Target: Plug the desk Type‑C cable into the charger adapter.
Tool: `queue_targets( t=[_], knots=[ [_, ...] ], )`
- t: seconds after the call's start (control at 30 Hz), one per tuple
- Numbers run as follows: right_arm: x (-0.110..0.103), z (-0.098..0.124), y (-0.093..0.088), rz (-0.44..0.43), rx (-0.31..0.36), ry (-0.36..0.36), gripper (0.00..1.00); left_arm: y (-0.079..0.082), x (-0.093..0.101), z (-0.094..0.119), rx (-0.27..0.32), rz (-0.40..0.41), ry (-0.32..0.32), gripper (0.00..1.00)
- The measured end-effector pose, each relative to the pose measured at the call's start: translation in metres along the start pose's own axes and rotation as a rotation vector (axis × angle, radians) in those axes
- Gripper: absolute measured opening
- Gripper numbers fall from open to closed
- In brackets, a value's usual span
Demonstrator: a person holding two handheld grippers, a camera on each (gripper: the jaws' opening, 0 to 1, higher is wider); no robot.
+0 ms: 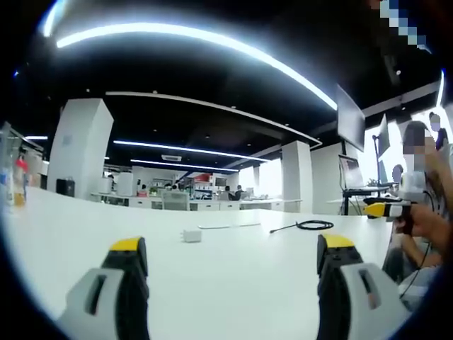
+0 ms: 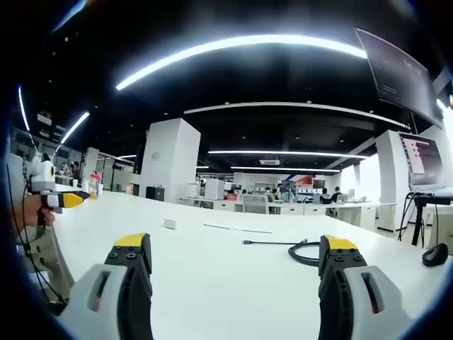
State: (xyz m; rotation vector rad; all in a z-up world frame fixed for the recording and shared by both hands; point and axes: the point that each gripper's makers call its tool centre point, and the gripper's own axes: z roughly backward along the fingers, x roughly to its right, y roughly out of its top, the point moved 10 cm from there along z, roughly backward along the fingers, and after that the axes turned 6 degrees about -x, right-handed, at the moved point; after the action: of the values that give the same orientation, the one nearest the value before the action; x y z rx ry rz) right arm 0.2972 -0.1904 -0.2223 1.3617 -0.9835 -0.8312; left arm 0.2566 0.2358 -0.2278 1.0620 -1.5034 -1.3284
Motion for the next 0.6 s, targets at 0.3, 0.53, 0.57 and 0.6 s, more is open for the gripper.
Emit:
queue_targets(
  t=[0.3,0.53,0.57,0.6],
  knots=[
    [0.0,0.0,-0.002,0.0,-0.007,-0.003,1.0,0.004,-0.006,-0.007,-0.009,-0.028,-0.009,1.0],
    [-0.001,0.001,-0.002,-0.001,-0.01,-0.004,1.0,0.01,-0.015,-0.012,-0.009,-0.054,0.005,1.0],
    [0.0,0.001,-0.003,-0.001,-0.011,-0.004,1.0,0.009,-0.016,-0.013,-0.015,-0.06,0.001,1.0],
    [0.0,0.001,-0.003,-0.001,-0.013,-0.004,1.0,0.009,-0.017,-0.015,-0.024,-0.062,-0.002,1.0]
  ],
)
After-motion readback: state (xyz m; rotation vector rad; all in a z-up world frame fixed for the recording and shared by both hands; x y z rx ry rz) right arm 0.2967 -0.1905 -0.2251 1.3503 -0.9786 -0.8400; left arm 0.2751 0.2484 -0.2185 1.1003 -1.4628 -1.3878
